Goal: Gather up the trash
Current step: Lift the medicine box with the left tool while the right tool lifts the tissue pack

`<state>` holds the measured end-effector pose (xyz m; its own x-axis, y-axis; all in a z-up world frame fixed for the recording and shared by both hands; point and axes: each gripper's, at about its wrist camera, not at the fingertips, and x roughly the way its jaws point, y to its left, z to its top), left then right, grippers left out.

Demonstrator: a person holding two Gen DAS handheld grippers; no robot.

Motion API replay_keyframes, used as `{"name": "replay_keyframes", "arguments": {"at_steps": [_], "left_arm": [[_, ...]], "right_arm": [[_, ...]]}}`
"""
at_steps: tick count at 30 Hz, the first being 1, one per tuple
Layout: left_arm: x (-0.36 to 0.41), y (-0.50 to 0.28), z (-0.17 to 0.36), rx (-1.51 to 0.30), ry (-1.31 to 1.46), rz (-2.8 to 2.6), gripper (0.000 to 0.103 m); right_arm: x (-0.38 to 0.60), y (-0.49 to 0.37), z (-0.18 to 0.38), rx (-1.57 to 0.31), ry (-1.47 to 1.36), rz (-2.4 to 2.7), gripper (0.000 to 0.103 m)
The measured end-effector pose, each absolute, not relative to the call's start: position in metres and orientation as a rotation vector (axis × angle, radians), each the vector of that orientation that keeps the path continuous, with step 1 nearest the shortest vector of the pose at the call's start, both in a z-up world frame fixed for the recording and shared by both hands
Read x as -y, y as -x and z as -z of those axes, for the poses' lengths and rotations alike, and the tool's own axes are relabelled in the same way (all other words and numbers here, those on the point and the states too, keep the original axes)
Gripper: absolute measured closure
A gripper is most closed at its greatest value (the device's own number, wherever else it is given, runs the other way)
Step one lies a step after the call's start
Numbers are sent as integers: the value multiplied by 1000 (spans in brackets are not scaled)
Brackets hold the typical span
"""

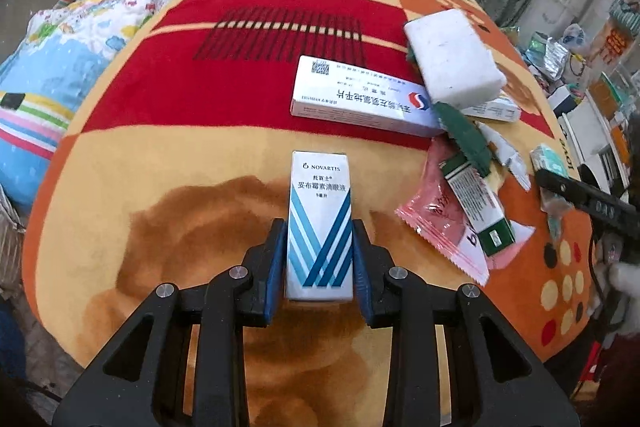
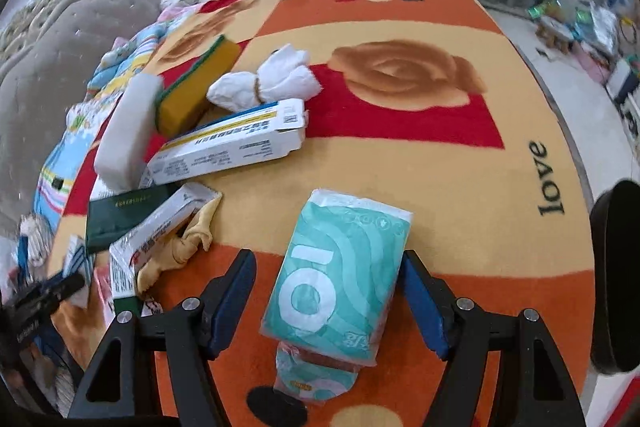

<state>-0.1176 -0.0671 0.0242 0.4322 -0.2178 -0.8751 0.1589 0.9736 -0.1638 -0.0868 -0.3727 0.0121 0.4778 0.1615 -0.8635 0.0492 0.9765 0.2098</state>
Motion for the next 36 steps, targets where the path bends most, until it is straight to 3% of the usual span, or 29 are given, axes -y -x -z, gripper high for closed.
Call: {"name": "replay_keyframes", "arguments": {"at_steps": [7,8,9,12,21,36], "left_arm": [[69,109,-23,-1082,79,232,74],[68,110,-24,-1082,84,235,74],[67,111,-27,-1075,91,244,75],[67,117,-45,-1044,90,260,75],[116,131,-106,-923,42,378,75],[265,138,-116,-910,-82,620,75]], "right_arm": [[380,88,-9,-1055,-215,-97,31],[380,88,-9,-1054,-210,-101,33],[380,88,-10,-1050,-199,-104,48],[382,94,-15,-1035,-178,-123,52],[405,114,-42,-976,-174,-125,52],[475,157,-66,-919,-212,0,52]]}}
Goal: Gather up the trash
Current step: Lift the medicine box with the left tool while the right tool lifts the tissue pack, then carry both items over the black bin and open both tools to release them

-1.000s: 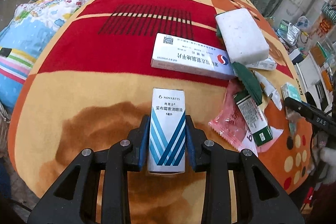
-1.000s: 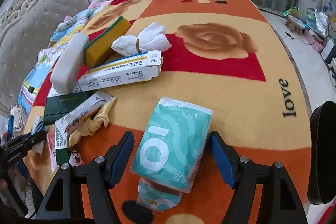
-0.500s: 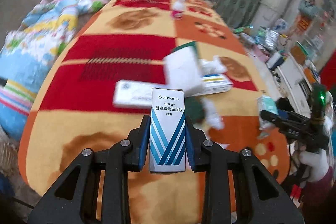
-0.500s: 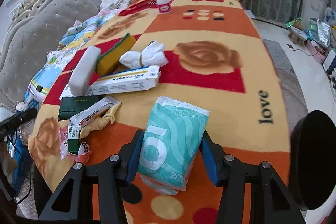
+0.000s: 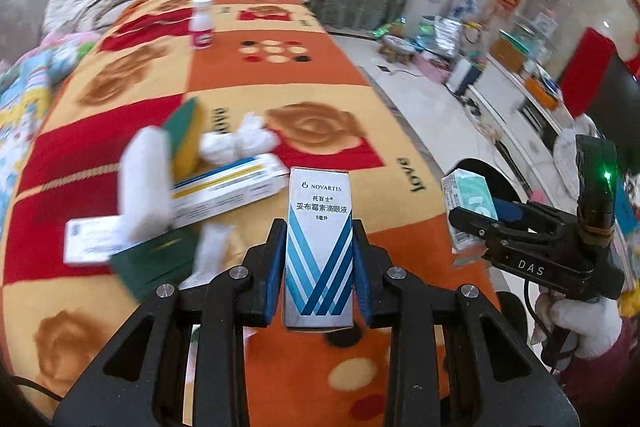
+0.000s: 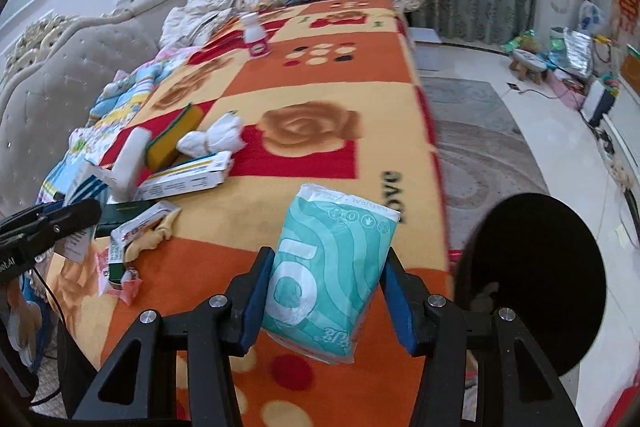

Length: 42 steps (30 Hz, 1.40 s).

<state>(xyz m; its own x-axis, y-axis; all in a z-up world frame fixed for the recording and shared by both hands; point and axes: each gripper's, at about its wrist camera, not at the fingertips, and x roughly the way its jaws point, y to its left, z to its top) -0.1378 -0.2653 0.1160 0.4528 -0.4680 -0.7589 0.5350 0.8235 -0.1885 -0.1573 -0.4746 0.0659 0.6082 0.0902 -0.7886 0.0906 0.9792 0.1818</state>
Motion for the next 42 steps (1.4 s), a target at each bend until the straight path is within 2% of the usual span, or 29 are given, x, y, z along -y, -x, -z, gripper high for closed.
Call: {"name": "replay_keyframes", "arguments": {"at_steps": [21,42], "left_arm": [[415,146,-102,-951,-162,811,75],[494,137,-79,-1029,-83,957,74]], "right_arm": [[586,209,-58,-910,-310,210,52],[642,216,-32,-941,-378,302,52]]}}
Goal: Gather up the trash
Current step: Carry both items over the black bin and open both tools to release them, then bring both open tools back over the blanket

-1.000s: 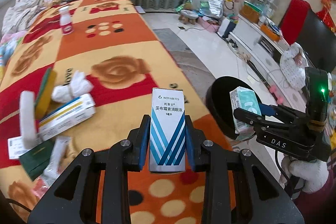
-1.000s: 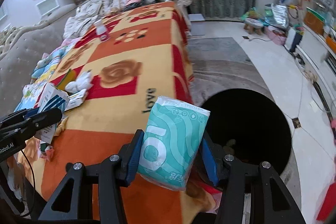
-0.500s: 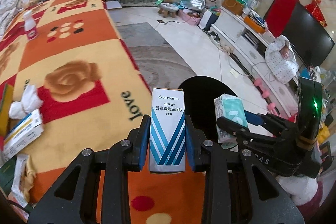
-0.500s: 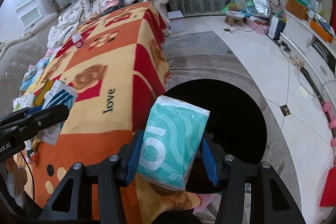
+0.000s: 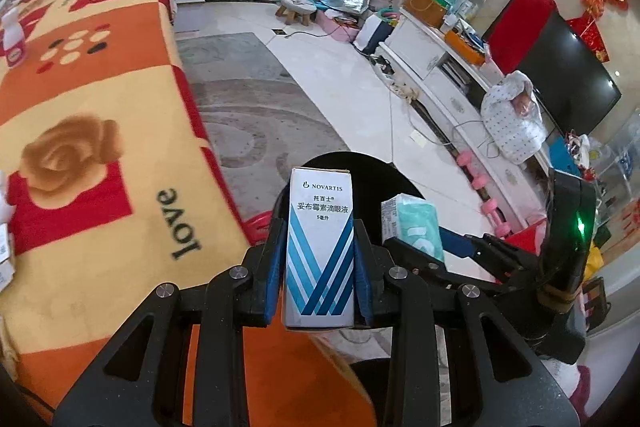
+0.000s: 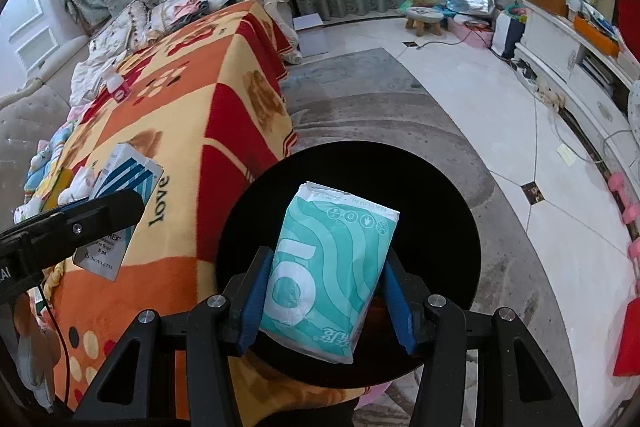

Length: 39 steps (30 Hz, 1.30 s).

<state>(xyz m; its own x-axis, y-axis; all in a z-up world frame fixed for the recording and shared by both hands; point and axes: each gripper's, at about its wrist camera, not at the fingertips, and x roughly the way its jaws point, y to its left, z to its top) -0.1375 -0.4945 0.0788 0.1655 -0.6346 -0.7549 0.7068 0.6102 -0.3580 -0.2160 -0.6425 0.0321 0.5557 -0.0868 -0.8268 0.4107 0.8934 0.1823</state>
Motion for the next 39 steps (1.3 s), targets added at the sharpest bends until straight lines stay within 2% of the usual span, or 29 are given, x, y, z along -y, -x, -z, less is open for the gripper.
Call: {"name": "replay_keyframes", "arguments": {"at_steps": [5,6,7,9,23,39], "left_arm": [[498,135,-75,-1048,-3,1004,47],[498,135,-75,-1050,14,1014,46],[498,135,-76,-1055,27,1018,46],[495,134,-76,-1063,28,1008,46],[446,140,-85,-984,-65,838,46],[348,137,-95,-909,-93,628,46]], "right_arm": [[650,215,-30,-940,-386,319,50],[650,216,-30,-936,-390,323,46],[651,217,-31,-931,-393,325,35],[652,219,-31,-922,-404,328,27],[625,214,-32,-938,-389,283,27],[544,182,-49,-940,-324,160,27]]}}
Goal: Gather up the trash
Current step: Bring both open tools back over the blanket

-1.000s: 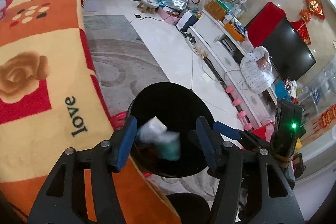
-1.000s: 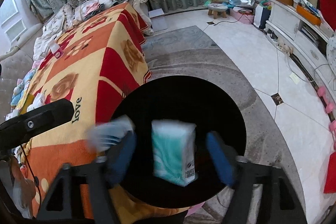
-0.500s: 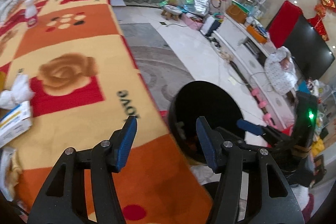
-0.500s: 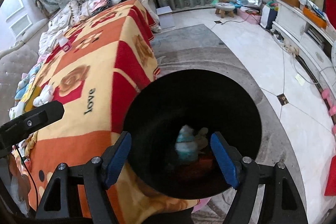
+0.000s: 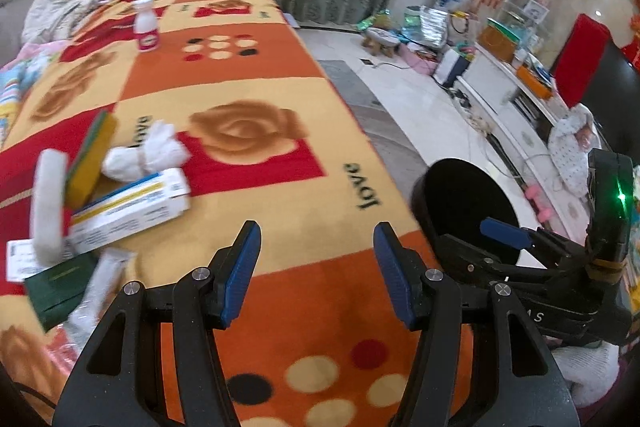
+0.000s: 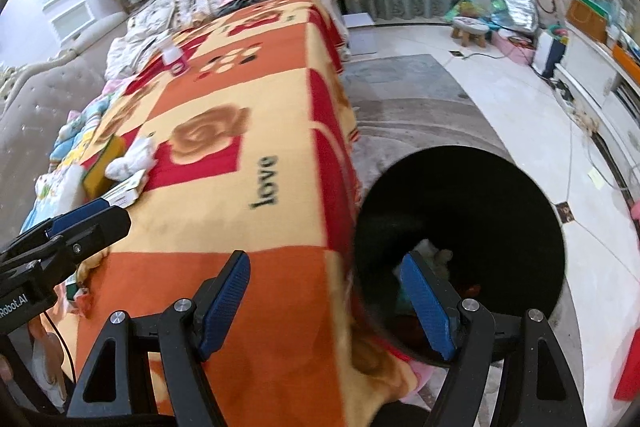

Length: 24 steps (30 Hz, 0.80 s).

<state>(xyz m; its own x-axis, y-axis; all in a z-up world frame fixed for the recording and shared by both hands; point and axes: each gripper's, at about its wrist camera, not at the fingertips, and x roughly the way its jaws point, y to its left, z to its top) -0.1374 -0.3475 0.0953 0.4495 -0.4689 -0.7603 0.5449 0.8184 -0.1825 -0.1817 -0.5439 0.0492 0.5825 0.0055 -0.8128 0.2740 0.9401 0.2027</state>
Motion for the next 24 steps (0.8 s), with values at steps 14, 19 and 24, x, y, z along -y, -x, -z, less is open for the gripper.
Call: {"name": "replay_keyframes", "arguments": {"at_steps": [14,19,24], "left_arm": [[255,134,-104,-888,-57,495,46],[208,131,-101,-901,-54,429,46],[157,123,-91,-920,-35,330,46]], "right_arm": [[459,151,-52,-969,-256,1,27],[429,139,-50,-997,-248,-69,27],[394,126,-45,-1026,-256,-177,27]]}}
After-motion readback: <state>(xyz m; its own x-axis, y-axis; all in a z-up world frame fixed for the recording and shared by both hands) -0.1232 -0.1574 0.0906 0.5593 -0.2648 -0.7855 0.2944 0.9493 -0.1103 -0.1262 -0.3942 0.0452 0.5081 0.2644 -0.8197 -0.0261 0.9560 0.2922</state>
